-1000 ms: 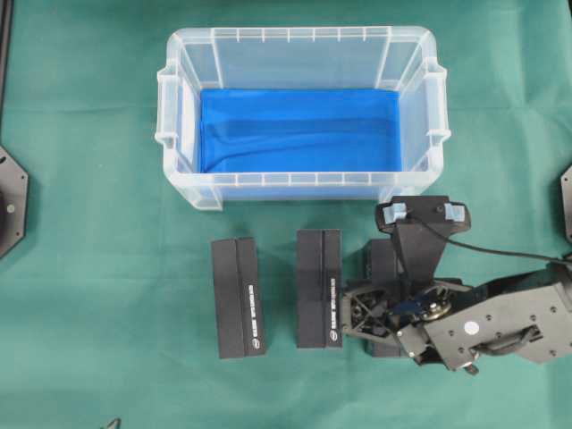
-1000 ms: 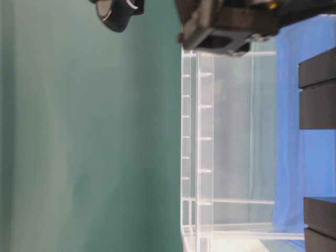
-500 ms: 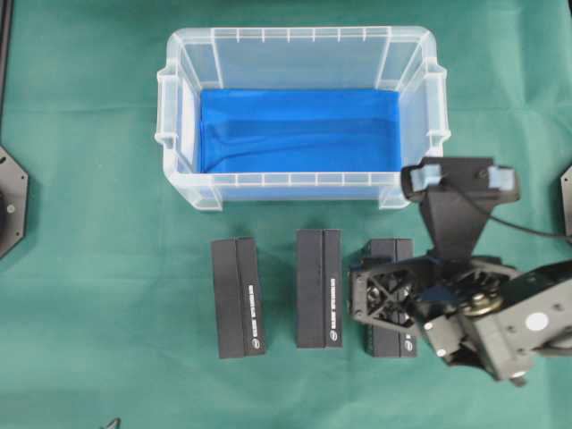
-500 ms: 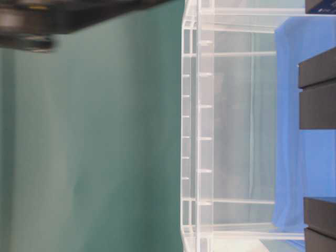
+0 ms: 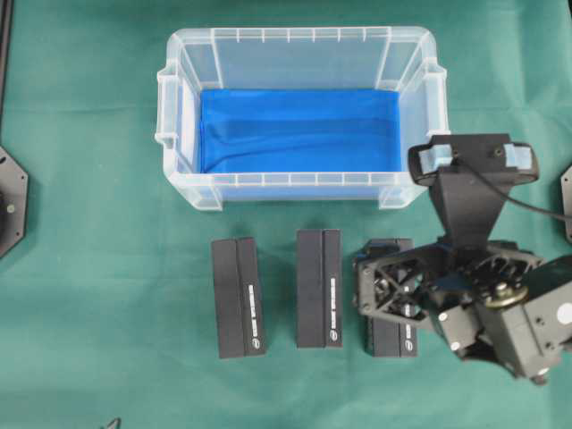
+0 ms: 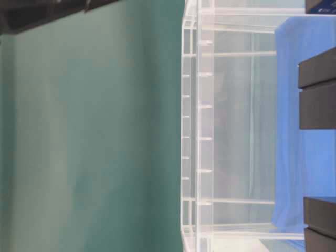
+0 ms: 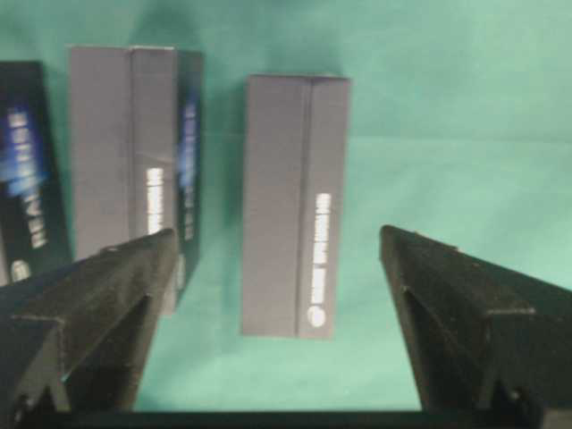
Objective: Take the box out of the case with the right arm.
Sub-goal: 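Lower the box onto the table and open the right gripper, then withdraw the open right gripper to the right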
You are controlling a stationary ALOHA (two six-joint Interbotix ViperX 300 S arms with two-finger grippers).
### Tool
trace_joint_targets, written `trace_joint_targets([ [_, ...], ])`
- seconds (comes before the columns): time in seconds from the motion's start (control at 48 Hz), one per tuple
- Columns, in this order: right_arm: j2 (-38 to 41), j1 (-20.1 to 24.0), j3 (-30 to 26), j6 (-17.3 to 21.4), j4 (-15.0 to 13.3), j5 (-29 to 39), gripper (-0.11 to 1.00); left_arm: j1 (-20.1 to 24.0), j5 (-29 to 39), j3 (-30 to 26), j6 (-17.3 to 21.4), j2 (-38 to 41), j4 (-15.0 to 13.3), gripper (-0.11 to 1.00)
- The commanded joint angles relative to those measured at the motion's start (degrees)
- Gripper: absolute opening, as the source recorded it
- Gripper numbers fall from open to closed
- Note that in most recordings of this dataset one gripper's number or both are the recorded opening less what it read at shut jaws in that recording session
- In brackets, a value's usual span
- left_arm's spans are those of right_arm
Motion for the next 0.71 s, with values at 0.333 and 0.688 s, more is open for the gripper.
trace_joint_targets([
  [0.333,-12.3,3.0,12.3,1.6,1.2,-2.8,0.89,0.0,-0.3,-0.6,-0.1,0.4,-0.1,0.0],
  [0.688,-17.8,5.2,18.5,5.0,1.1,-2.9,0.89,0.0,-0.3,-0.6,-0.2,0.4,-0.1,0.0],
])
